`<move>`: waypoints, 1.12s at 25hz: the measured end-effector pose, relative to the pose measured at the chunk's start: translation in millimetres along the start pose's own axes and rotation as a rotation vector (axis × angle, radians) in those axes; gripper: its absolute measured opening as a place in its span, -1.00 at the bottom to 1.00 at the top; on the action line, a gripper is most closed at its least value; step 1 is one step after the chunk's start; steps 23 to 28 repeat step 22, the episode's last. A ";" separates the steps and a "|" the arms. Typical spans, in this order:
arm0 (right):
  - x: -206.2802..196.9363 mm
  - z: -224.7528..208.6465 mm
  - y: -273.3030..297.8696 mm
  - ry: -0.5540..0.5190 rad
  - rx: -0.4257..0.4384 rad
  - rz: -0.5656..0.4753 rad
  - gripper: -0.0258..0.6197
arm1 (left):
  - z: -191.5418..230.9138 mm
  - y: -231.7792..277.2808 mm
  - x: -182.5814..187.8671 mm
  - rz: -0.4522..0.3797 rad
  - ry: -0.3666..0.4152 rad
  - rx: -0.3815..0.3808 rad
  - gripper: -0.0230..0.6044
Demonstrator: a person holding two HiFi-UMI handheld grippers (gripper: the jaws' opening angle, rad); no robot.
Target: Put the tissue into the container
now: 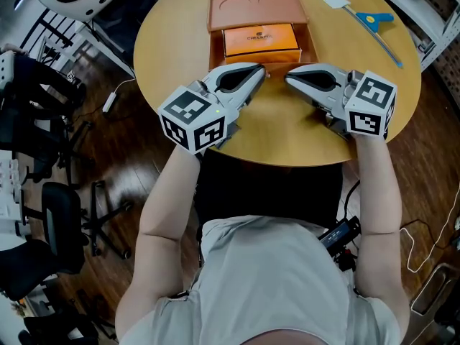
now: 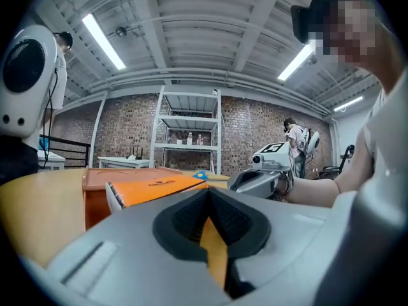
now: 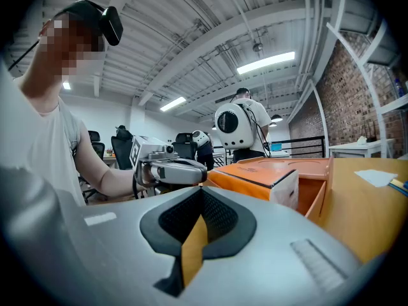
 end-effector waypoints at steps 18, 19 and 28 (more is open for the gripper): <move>-0.4 0.1 -0.5 -0.001 0.000 0.000 -0.92 | -2.1 5.1 -8.3 0.053 -0.014 -0.011 -0.92; 0.0 -0.1 -0.5 -0.001 0.001 -0.001 -0.92 | -2.0 5.3 -8.1 0.053 -0.014 -0.011 -0.92; 0.7 -0.6 -0.8 -0.001 0.000 -0.001 -0.92 | -1.7 5.8 -7.5 0.054 -0.013 -0.012 -0.92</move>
Point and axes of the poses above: the fingertips, and each gripper's own axes: y forward along the fingers, z to its left, x out of its top, the point moved 3 cm from there along -y, backward along the fingers, and after that the axes turned 3 degrees about -x, right-handed, at the moved point
